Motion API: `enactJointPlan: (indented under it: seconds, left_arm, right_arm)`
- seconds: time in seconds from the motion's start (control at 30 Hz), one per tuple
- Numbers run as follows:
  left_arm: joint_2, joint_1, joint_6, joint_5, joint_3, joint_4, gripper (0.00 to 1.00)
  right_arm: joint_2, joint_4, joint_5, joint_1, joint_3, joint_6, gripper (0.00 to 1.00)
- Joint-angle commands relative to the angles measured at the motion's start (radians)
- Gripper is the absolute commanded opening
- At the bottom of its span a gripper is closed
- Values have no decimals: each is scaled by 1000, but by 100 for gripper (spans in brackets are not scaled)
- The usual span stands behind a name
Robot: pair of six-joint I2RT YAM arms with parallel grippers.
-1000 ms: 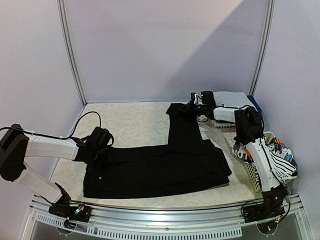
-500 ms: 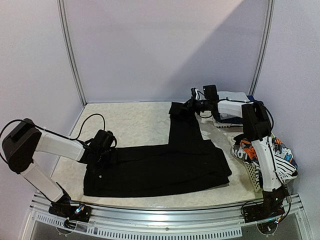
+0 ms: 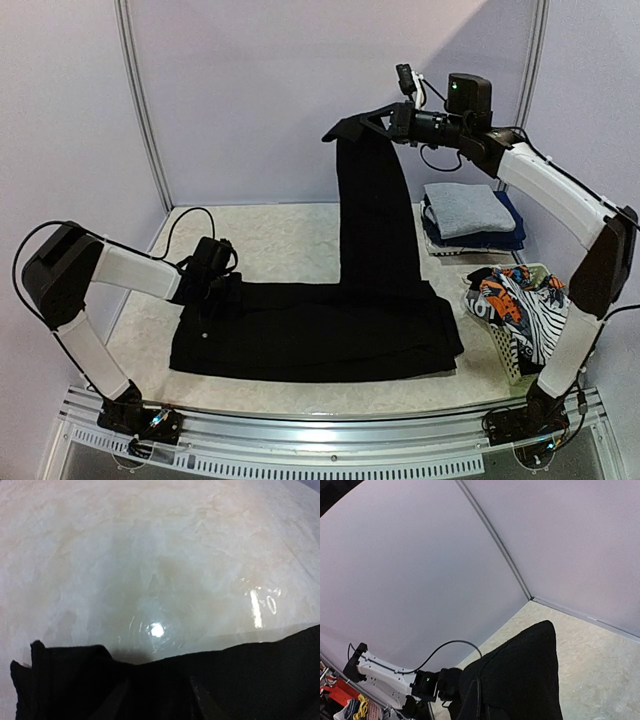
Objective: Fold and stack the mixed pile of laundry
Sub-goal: Pick up the 1/3-folded shirt from the center of the board.
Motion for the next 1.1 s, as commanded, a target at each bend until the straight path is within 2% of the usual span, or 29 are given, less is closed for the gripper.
enactJointPlan:
  seconds: [0.0,0.23,0.4,0.53,0.7,0.93,1.07]
  left_arm:
    - [-93,10,44,26,52,-68,42]
    - [-314,7,46,48,34,-262,51]
    - [-530,-13,59,91,-29,-362,55]
    - [-676,-70,70,100,-62,-445,56]
    - [-784,-222,99,-6,-54,-509,57]
    - [-859,-532,301,-284,-55,-476,61]
    - [-847,-676,401,-399,-31,-482,67]
  right_arm:
    - [-87,-83,84,107,-127,-35,0]
    - [-198,59,130,262,-327,46,0]
    - [-196,92,134,346,-394,91,0]
    - [-206,97,136,404,-431,139,0]
    - [-230,117,128,466,-486,184,0]
    - [-250,247,77,477,-611,345,0]
    - [-254,326,71,477,-673,419,0]
